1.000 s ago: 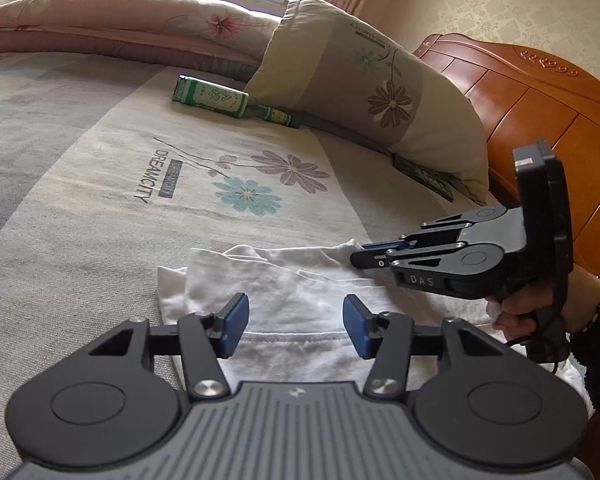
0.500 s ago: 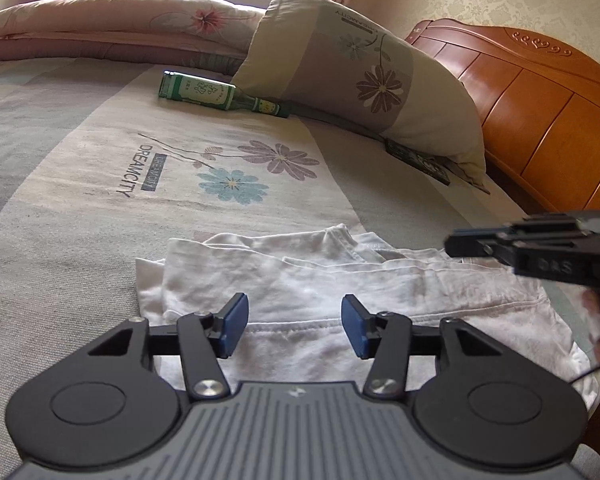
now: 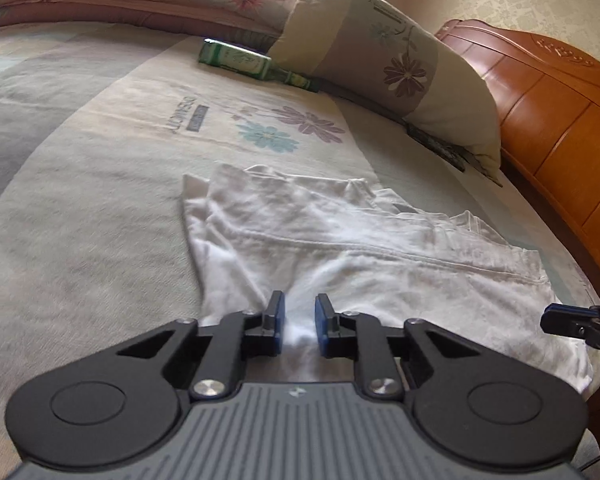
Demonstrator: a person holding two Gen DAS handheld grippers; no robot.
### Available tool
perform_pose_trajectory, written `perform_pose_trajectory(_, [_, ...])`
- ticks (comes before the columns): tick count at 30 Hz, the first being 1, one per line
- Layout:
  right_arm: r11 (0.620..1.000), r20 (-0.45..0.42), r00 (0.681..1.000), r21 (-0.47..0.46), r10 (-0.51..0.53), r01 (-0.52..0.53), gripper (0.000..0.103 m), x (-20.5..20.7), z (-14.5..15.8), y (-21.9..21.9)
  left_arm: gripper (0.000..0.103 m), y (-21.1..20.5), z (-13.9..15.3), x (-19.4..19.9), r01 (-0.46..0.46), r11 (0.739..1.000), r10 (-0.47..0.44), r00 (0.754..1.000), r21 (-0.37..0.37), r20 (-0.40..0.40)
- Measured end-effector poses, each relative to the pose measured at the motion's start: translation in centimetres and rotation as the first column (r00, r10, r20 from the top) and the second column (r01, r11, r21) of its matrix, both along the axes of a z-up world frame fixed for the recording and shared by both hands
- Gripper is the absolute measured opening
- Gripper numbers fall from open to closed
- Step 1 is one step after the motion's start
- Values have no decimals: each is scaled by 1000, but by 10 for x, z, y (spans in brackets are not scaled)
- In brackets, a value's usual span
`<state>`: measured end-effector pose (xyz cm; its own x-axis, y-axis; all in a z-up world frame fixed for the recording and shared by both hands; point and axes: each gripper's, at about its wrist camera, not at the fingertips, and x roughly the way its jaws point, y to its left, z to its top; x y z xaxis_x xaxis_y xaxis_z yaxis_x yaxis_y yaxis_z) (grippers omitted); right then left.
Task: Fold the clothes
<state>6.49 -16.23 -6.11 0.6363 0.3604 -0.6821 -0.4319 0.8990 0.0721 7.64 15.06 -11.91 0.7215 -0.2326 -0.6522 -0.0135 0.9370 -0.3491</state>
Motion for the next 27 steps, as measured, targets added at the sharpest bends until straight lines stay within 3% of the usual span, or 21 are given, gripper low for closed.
perform_pose_trajectory(5, [999, -8, 1000, 48, 19, -18, 21, -6, -3, -6, 10, -6, 24, -7, 1, 996, -3, 1000, 84, 25])
perform_pose_trajectory(7, [998, -14, 1000, 54, 24, -24, 23, -9, -5, -6, 11, -9, 23, -3, 16, 999, -17, 1000, 51, 17])
perform_pose_trajectory(9, [998, -17, 1000, 60, 22, -21, 23, -11, -6, -9, 15, -10, 15, 0, -11, 998, 13, 1000, 65, -24])
perform_pose_trajectory(11, [998, -20, 1000, 67, 19, -18, 25, -14, -7, -12, 11, -8, 8, -3, -48, 996, 51, 998, 76, -47])
perform_pose_trajectory(17, [995, -31, 999, 99, 27, -24, 25, -16, -9, -14, 11, -10, 32, -27, -73, 997, 74, 997, 34, -5])
perform_pose_trajectory(23, [991, -11, 998, 119, 63, -62, 26, -26, -3, -7, 12, -12, 11, -32, -100, 995, 102, 989, 21, -104])
perform_pose_trajectory(27, [992, -13, 998, 111, 62, -60, 30, -31, 1, -11, 12, -10, 22, -42, -107, 994, 109, 989, 25, -101])
